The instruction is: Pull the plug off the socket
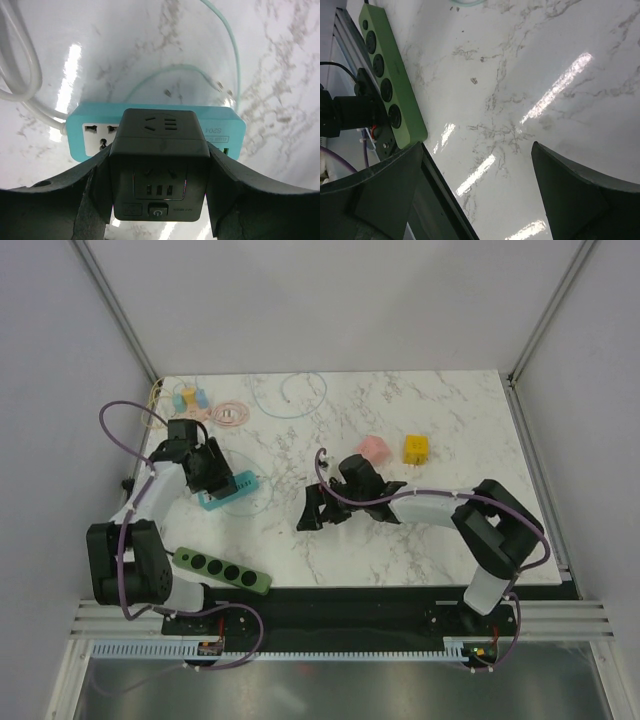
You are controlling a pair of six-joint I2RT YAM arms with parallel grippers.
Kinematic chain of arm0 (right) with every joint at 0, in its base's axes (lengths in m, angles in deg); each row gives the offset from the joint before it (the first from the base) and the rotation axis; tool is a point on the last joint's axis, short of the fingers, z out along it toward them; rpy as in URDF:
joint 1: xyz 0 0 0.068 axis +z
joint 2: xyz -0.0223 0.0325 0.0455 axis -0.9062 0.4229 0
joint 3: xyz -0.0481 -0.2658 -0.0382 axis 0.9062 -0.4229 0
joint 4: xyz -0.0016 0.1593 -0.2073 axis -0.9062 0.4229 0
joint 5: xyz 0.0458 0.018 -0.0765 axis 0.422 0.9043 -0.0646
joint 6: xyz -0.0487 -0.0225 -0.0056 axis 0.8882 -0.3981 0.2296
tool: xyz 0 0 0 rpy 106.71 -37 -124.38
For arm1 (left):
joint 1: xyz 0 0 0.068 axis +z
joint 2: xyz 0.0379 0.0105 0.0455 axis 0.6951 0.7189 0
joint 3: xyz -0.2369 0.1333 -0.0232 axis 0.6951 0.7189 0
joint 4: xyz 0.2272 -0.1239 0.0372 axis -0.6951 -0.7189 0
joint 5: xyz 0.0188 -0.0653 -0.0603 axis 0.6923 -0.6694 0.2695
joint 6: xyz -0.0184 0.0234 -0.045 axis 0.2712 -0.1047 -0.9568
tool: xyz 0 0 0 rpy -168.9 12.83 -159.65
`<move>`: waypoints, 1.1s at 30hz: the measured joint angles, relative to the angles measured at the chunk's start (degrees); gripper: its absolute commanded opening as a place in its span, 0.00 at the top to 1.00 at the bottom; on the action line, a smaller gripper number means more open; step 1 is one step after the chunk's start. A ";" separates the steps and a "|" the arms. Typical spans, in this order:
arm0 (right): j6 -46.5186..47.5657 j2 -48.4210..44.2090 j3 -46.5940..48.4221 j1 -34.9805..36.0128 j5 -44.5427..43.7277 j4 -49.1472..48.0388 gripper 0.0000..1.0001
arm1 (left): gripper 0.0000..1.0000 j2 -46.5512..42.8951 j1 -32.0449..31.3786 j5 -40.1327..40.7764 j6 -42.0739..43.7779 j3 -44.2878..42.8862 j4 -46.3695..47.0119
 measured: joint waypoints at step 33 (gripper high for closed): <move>-26.36 27.85 18.93 2.25 11.45 -29.31 0.32 | 0.98 -21.20 -5.05 -6.60 -0.59 10.19 -10.27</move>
